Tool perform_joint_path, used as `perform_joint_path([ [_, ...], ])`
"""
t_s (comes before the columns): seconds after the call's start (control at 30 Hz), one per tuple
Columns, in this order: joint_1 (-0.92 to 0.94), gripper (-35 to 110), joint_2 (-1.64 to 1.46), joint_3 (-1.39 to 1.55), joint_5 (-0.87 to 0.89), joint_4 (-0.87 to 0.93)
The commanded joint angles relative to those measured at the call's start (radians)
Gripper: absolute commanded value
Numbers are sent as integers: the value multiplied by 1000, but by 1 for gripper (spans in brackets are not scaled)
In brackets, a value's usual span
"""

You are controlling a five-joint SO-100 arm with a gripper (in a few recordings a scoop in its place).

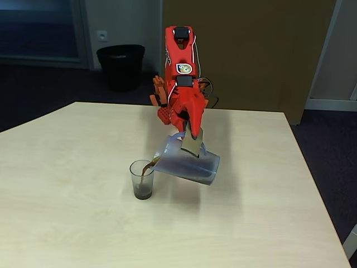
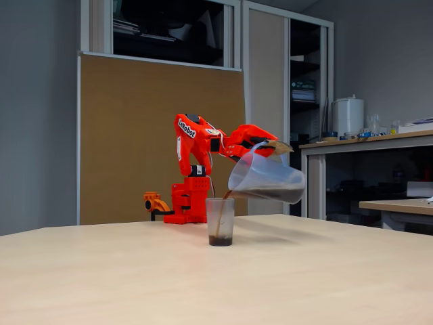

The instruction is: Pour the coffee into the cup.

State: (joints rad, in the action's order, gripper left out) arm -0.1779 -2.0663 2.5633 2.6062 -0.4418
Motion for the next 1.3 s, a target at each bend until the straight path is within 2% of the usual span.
perform_joint_path([
  [0.0,-8,0,-26,-51,28,-32],
  [1.27,-5,0,-43,-83,78,25],
])
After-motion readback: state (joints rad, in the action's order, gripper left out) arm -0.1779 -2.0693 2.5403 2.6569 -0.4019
